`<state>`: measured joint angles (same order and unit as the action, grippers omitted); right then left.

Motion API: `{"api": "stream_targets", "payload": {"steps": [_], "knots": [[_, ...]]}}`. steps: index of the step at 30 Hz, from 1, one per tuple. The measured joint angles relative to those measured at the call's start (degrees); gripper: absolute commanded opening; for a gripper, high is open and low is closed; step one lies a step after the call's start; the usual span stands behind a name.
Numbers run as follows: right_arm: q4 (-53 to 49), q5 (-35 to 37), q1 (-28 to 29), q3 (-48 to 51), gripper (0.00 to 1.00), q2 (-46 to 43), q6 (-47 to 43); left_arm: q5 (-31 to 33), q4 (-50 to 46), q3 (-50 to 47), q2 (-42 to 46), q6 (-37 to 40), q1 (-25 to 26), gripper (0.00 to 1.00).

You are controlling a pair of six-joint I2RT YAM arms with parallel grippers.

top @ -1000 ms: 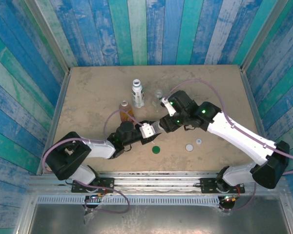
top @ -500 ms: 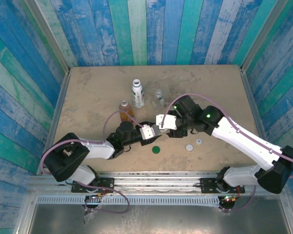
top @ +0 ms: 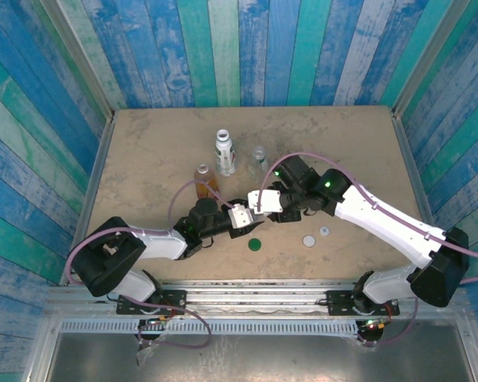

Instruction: Screw on the bottle caps

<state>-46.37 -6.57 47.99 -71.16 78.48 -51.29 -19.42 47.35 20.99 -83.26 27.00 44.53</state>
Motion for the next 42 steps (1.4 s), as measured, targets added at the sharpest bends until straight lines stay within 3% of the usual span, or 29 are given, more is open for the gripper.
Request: {"api": "stream_targets", "payload": {"steps": [7, 11, 15, 19, 20, 22, 23, 25, 32, 34, 36, 41, 42], "knots": [[-0.28, -0.33, 0.0, 0.0, 0.22, 0.0, 4.81, -0.07, -0.28, 0.0, 0.0, 0.07, 0.0, 0.59], [-0.24, 1.4, 0.33, -0.37, 0.1, 0.35, 20.41, 0.28, -0.31, 0.0, 0.0, -0.04, -0.02, 0.59], [-1.2, 1.86, 0.7, -1.88, 0.07, 1.53, 39.15, 0.22, -0.35, 0.04, 0.0, -0.24, -0.35, 0.59], [-1.2, 1.53, 0.68, -1.92, 0.19, 1.62, 57.96, 0.44, -0.35, 0.04, 0.04, -0.46, -0.44, 0.59], [-1.18, 1.38, 0.68, -1.92, 0.26, 1.62, 60.52, 0.46, -0.39, 0.04, 0.07, -0.46, -0.44, 0.59], [-1.18, 1.05, 0.61, -1.92, 0.52, 1.6, 62.82, 0.48, -0.57, 0.04, 0.17, -0.46, -0.44, 0.59], [-1.2, 0.7, 0.57, -1.92, 0.61, 1.57, 62.66, 0.57, -0.66, 0.04, 0.24, -0.48, -0.44, 0.59], [-0.63, -0.55, 0.28, -1.92, 0.67, 1.53, 59.78, 0.68, -0.83, 0.04, 0.31, -0.17, -0.26, 0.59], [-0.52, -1.09, 0.26, -0.61, 0.71, -3.28, 36.39, 0.66, -1.29, 0.04, 0.61, 0.09, -0.04, 0.59], [-0.5, -1.27, 0.26, -0.61, 0.68, -4.26, 29.83, 0.63, -1.55, 0.04, 0.74, 0.13, -0.04, 0.59], [-0.5, -1.14, 0.26, -0.63, 0.59, -4.39, 23.43, 0.63, -1.64, 0.04, 0.81, 0.22, -0.02, 0.59], [-1.66, -0.94, 0.26, -2.71, 0.56, -0.61, 15.37, 0.63, -1.66, 0.04, 0.81, 0.24, 0.0, 0.6], [-1.62, -0.92, 0.26, -3.1, 0.5, 0.31, 14.49, 0.63, -1.66, 0.04, 0.81, 0.24, 0.0, 0.6]]}}
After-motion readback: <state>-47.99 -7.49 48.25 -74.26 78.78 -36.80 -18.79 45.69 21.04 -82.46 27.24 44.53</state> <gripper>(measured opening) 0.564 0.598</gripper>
